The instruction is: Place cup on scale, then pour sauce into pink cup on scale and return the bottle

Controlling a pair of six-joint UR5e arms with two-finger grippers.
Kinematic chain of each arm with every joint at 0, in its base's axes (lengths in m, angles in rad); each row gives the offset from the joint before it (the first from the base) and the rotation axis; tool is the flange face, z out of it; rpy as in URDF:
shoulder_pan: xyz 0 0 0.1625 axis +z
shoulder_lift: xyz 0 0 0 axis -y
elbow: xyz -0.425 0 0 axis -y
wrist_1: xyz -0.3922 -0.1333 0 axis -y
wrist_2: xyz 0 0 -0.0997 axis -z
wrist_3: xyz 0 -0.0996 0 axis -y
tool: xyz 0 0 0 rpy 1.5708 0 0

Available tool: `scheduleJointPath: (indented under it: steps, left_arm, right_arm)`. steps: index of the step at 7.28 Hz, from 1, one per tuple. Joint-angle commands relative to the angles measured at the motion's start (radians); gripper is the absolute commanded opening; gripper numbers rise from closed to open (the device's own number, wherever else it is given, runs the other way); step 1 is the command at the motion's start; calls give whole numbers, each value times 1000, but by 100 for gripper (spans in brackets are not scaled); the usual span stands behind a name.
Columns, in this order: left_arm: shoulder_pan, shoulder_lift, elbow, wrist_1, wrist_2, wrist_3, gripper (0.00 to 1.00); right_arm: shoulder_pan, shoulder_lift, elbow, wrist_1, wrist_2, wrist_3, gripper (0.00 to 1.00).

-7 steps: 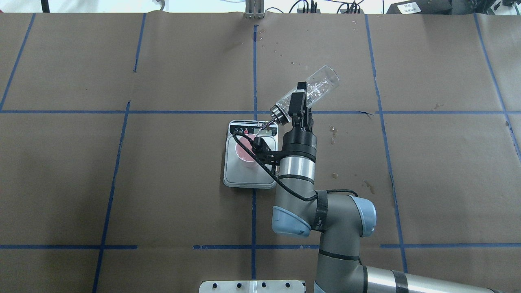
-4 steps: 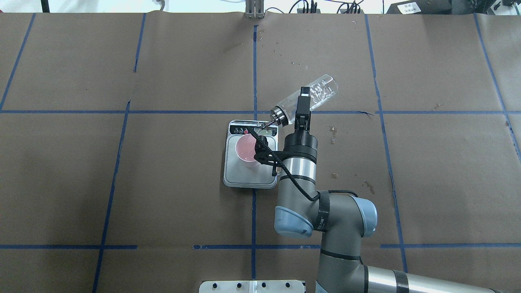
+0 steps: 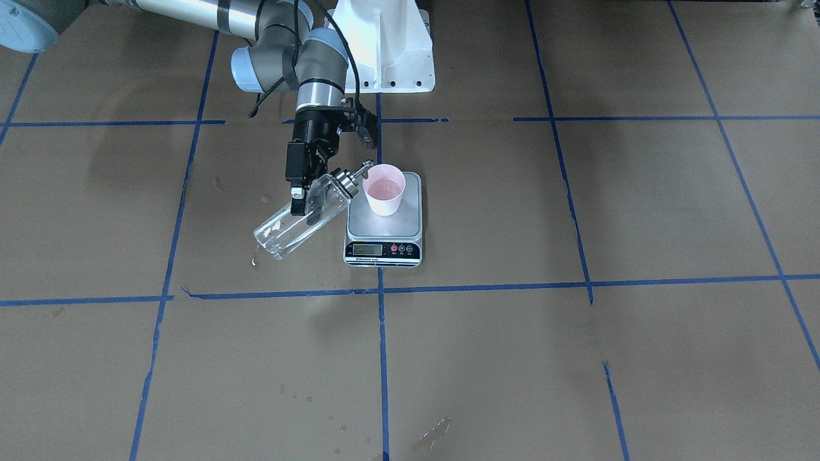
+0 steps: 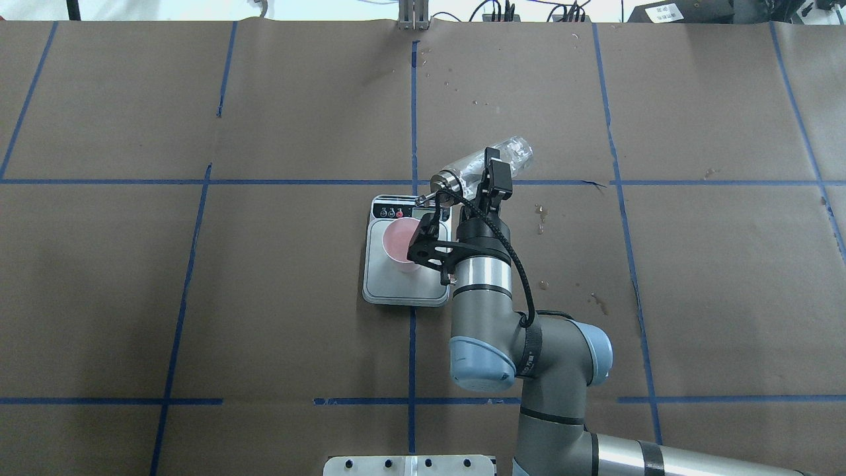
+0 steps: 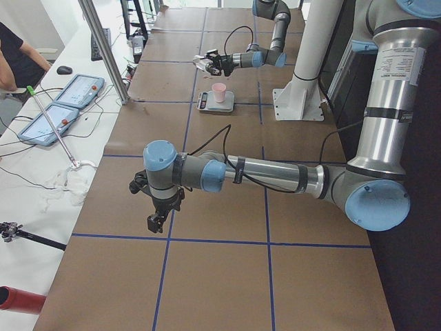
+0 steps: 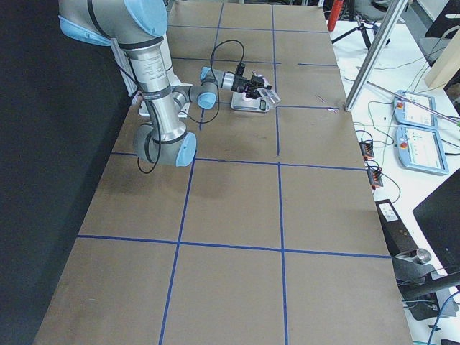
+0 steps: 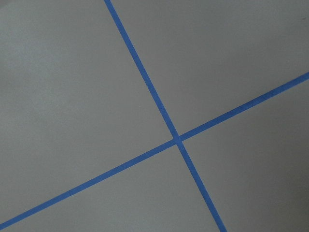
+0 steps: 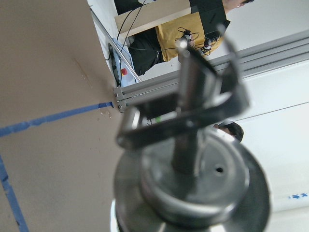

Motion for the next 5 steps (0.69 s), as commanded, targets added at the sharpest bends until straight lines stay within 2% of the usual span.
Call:
scheduleJointPath:
  steps: [1,3,5]
  left_arm:
    - [-2,-5,0,2,0,-1,100]
    - [-2,-5,-3,0,2,-1,100]
    - [-3,-2,-23,2,2,-3,100]
  right_arm:
    - [8,-4,51,62,75,138,0]
    - [20,-98,194,62,147,308,0]
    - [72,-147,239,62,218,486,0]
